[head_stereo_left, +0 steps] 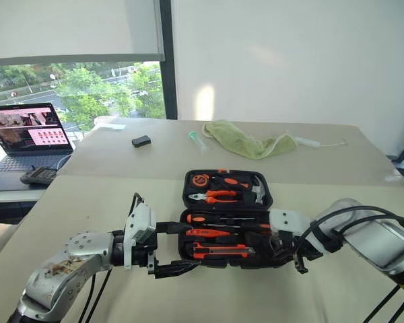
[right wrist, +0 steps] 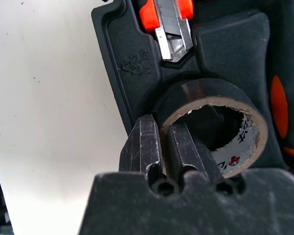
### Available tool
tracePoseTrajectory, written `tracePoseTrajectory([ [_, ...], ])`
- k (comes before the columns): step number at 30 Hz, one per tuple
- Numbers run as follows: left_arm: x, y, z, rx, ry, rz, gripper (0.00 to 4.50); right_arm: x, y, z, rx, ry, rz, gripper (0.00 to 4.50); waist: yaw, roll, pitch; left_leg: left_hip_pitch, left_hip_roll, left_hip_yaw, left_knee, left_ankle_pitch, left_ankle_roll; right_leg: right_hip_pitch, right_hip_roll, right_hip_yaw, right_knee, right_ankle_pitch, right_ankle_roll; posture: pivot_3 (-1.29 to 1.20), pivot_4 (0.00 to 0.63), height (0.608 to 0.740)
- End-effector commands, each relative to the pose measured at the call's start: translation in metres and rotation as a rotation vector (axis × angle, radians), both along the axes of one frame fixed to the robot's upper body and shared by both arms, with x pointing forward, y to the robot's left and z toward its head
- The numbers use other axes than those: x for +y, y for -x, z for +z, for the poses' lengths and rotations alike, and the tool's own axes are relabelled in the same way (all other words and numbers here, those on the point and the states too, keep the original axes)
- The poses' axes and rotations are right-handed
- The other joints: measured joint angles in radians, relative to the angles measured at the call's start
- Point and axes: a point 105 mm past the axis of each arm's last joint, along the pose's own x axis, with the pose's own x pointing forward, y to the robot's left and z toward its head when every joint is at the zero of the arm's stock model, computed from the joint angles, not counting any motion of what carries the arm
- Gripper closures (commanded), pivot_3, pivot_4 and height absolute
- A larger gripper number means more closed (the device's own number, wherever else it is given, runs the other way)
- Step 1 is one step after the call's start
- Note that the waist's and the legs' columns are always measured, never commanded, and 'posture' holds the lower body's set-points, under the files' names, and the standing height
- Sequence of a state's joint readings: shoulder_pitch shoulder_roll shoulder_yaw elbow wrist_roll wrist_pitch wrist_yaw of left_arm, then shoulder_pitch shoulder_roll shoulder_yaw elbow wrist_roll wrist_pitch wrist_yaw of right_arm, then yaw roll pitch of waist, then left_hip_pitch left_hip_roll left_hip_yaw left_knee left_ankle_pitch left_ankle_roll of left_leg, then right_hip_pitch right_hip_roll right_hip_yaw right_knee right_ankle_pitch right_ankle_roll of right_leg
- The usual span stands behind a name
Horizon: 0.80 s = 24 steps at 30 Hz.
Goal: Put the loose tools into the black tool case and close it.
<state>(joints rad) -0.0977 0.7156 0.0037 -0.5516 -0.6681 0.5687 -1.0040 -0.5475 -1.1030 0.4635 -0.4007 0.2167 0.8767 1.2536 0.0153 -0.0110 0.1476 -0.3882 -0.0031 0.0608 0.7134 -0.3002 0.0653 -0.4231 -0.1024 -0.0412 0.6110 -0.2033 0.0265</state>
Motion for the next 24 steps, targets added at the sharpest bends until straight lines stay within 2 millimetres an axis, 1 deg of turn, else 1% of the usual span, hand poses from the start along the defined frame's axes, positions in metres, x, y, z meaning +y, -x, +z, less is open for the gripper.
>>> tracePoseTrajectory([
  [1,0.0,0.003,0.003,-0.031,-0.002,0.017,0.0,0.004,0.002,0.002,0.018,-0.026,0.018,3.18,-0.002,0.0,0.0,0.0,0.0,0.0,0.0,0.0,0.0,0.0,0.0,0.0,0.0,0.0,0.0,0.0,0.15,0.74],
  [3,0.003,0.001,0.002,-0.025,-0.005,0.043,0.0,0.011,0.001,0.015,0.005,-0.087,0.015,2.54,-0.002,0.0,0.0,0.0,0.0,0.0,0.0,0.0,0.0,0.0,0.0,0.0,0.0,0.0,0.0,0.0,0.15,0.74],
  [4,0.005,-0.001,0.002,-0.017,0.0,0.059,0.0,0.013,0.005,0.023,0.012,-0.117,0.018,2.2,0.0,0.0,0.0,0.0,0.0,0.0,0.0,0.0,0.0,-0.001,0.0,0.0,0.0,0.0,0.0,0.0,0.15,0.74],
  [7,0.01,-0.007,0.001,0.001,0.01,0.106,0.0,0.017,0.013,0.04,0.026,-0.189,0.019,2.2,-0.001,0.0,0.0,-0.001,0.001,-0.001,-0.001,0.0,0.0,-0.002,0.0,0.0,0.0,0.0,0.0,0.0,0.15,0.74],
  [9,0.012,-0.015,0.002,0.016,0.027,0.143,0.0,0.019,0.018,0.047,0.032,-0.241,0.014,2.2,-0.001,0.0,0.0,-0.001,0.001,-0.001,-0.001,-0.001,0.002,-0.001,-0.001,0.0,0.0,0.0,0.0,0.0,0.15,0.74],
  [11,0.015,-0.022,0.003,0.025,0.04,0.175,0.0,0.021,0.018,0.05,0.013,-0.289,-0.002,2.2,0.001,0.0,0.0,-0.001,0.001,-0.001,0.0,-0.003,0.005,-0.001,-0.002,0.0,0.0,0.0,0.0,0.0,0.15,0.74],
  [13,0.022,-0.046,0.002,0.017,0.033,0.311,0.0,0.025,-0.005,0.062,-0.108,-0.436,-0.11,2.2,0.0,-0.001,0.0,0.0,0.001,-0.001,0.0,-0.003,0.005,0.0,-0.002,0.0,0.0,0.001,0.001,0.0,0.15,0.74],
  [14,0.025,-0.059,0.001,0.01,0.016,0.381,0.0,0.023,-0.023,0.071,-0.211,-0.521,-0.187,2.2,0.0,-0.001,0.001,0.0,0.0,-0.001,0.0,-0.003,0.005,0.0,-0.002,0.0,0.0,0.001,0.001,0.0,0.15,0.74],
  [15,0.026,-0.072,-0.001,0.005,-0.004,0.446,0.0,0.015,-0.043,0.078,-0.282,-0.583,-0.318,2.2,0.0,-0.002,0.001,0.0,0.0,-0.001,0.001,-0.003,0.004,0.0,-0.002,0.0,0.001,0.002,0.001,0.0,0.15,0.74],
  [16,0.027,-0.083,-0.002,-0.001,-0.021,0.504,0.0,0.006,-0.058,0.08,-0.343,-0.608,-0.421,2.2,0.0,-0.003,0.001,0.0,0.0,-0.001,0.001,-0.001,0.004,0.0,0.0,0.001,0.001,0.003,0.0,0.0,0.15,0.74],
  [17,0.027,-0.094,-0.002,0.0,-0.028,0.571,0.0,-0.002,-0.07,0.081,-0.398,-0.614,-0.498,2.2,0.001,-0.002,0.001,0.0,0.0,-0.001,0.001,0.0,0.003,0.0,0.001,0.001,0.001,0.004,0.0,0.0,0.15,0.74],
  [19,0.022,-0.11,0.004,0.034,0.014,0.657,0.0,-0.009,-0.081,0.081,-0.414,-0.639,-0.574,2.2,0.006,-0.002,0.001,-0.001,-0.002,0.0,0.001,0.003,0.002,0.0,0.002,0.002,0.001,0.007,0.001,0.0,0.15,0.74],
  [20,0.018,-0.119,0.009,0.044,0.036,0.697,0.0,-0.013,-0.086,0.081,-0.422,-0.642,-0.607,1.93,0.008,-0.002,0.001,-0.002,-0.002,0.0,0.001,0.005,-0.002,-0.001,0.002,0.002,0.001,0.007,0.001,0.0,0.15,0.74],
  [22,0.013,-0.136,0.013,0.097,0.061,0.774,0.0,-0.018,-0.094,0.078,-0.42,-0.628,-0.649,1.47,0.011,-0.003,0.002,-0.002,-0.002,0.0,0.001,0.006,-0.003,-0.001,0.002,0.001,0.001,0.007,0.001,0.0,0.15,0.74],
  [24,0.011,-0.153,0.014,0.138,0.027,0.861,0.0,-0.022,-0.105,0.074,-0.42,-0.59,-0.693,0.75,0.008,-0.003,0.002,-0.004,-0.002,0.0,0.001,0.006,-0.003,-0.002,0.004,0.001,0.001,0.007,0.001,0.0,0.15,0.74],
])
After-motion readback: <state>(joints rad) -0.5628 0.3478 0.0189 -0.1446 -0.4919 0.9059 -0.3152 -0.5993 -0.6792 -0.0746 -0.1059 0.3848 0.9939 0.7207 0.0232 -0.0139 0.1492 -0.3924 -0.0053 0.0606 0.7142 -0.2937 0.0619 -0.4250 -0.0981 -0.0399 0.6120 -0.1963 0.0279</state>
